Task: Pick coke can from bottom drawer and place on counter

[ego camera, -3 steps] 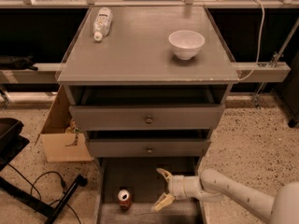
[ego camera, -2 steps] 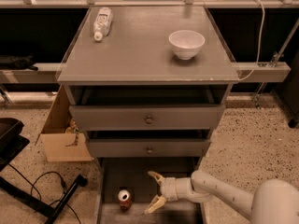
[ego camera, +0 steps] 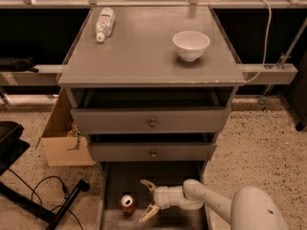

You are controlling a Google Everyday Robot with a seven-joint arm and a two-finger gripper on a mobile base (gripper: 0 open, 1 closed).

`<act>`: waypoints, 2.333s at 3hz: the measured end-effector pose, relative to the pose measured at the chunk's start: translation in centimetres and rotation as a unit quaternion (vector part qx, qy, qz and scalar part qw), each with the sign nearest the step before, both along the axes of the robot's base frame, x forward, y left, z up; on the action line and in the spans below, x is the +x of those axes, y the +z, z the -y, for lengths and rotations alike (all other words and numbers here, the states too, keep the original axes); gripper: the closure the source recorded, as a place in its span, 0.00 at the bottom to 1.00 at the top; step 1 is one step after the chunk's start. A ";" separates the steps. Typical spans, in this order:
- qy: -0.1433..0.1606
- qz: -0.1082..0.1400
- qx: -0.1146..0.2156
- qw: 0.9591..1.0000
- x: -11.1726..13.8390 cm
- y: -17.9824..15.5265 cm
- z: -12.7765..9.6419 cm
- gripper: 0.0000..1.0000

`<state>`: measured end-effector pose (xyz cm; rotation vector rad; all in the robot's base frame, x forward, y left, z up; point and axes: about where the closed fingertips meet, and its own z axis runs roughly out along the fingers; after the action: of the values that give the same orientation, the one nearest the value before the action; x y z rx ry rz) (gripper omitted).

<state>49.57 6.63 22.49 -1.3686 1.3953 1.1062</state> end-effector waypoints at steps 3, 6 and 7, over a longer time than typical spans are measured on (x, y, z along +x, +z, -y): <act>0.033 0.000 -0.012 0.999 -1.3 -4.3 -6.1 0.18; 0.050 -0.021 -0.063 0.997 -0.6 -3.7 -7.3 0.89; 0.020 -0.018 -0.112 0.993 1.1 1.7 -3.4 1.00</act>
Offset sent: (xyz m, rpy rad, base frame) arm -0.0137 0.0581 -0.0507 -0.0300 -0.0079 0.0579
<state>50.63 10.04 24.20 -1.5469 1.5623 1.0286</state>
